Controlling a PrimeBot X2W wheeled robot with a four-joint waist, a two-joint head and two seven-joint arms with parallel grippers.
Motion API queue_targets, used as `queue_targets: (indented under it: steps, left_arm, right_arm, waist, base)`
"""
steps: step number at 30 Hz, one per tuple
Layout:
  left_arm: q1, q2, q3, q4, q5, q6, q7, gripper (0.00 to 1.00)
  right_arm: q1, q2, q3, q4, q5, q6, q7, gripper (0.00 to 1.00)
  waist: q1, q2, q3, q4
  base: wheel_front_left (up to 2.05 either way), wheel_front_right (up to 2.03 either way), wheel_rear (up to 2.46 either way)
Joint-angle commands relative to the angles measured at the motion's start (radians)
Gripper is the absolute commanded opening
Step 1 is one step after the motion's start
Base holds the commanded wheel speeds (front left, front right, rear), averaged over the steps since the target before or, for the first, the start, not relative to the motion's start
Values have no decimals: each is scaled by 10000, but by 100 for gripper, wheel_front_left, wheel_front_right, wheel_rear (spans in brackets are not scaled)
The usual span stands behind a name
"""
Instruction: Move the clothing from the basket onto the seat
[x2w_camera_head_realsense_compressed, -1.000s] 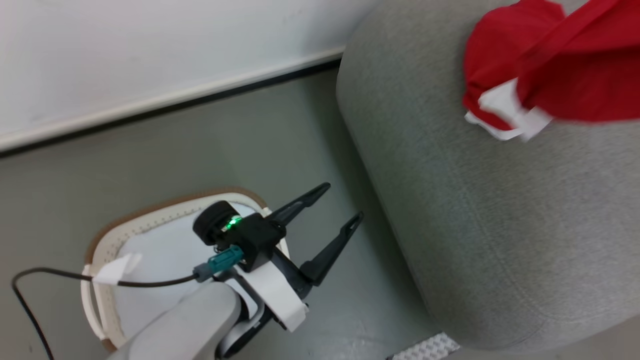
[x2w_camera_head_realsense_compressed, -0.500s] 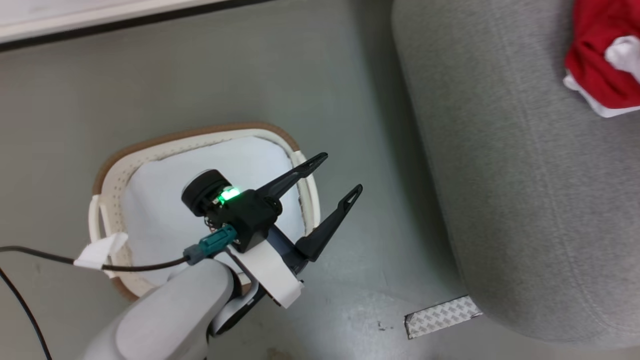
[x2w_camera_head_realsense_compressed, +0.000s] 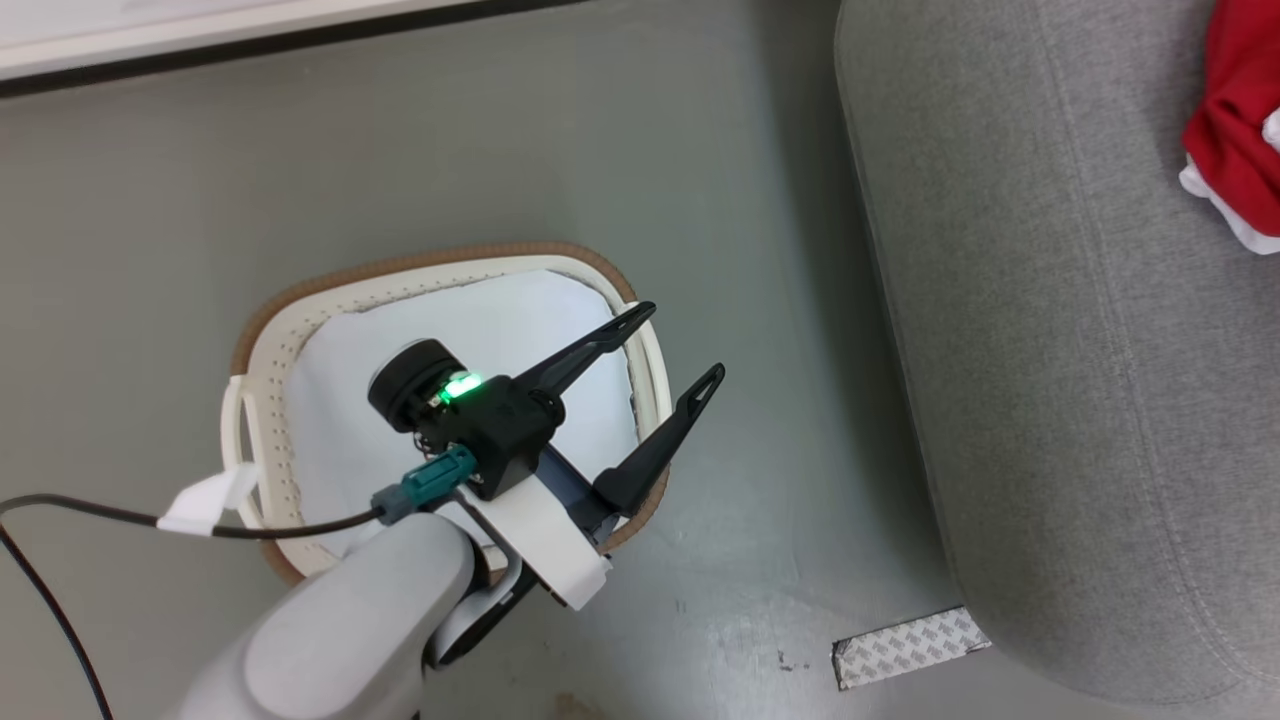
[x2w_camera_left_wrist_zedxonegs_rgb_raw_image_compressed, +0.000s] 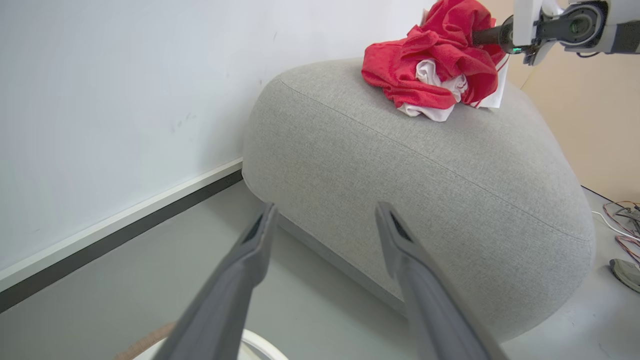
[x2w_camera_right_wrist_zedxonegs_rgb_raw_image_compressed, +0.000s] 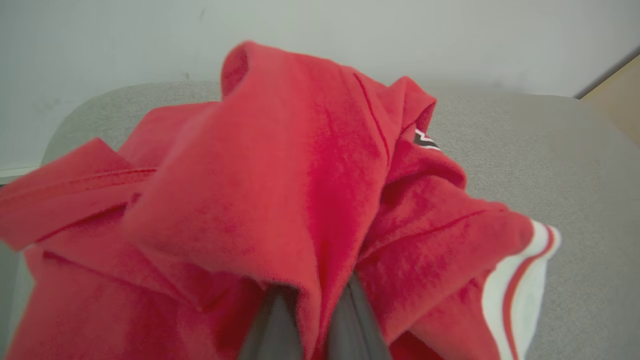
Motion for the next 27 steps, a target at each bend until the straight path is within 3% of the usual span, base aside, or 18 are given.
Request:
queue_targets:
  steps: [1,8,13,27]
  left_arm:
    - [3,10,-4,56,-83,-5,-96,100]
    - [329,-196,10,437,-269,-3,-215,100]
    - [706,-341,125,730,-387,58,-269,100]
    - [2146,-958,1089,916,-574,180,-299,100]
  right_arm:
    - [-69,-106,150,17,157,-27,6,100]
    - [311,-160,1214,-119,735,-27,563,100]
    - [666,-557,2156,-739,1319,-27,1106,100]
    - [1297,-1623,3575,-2824,2245,-27,123,100]
  waist:
    - [-1,0,-154,-48]
    - [-1,0,-1170,-256]
    - [-1,0,-2134,-433]
    - [-1,0,-4778,-203]
  base:
    - [0,0,0]
    - [0,0,0]
    - [0,0,0]
    - [0,0,0]
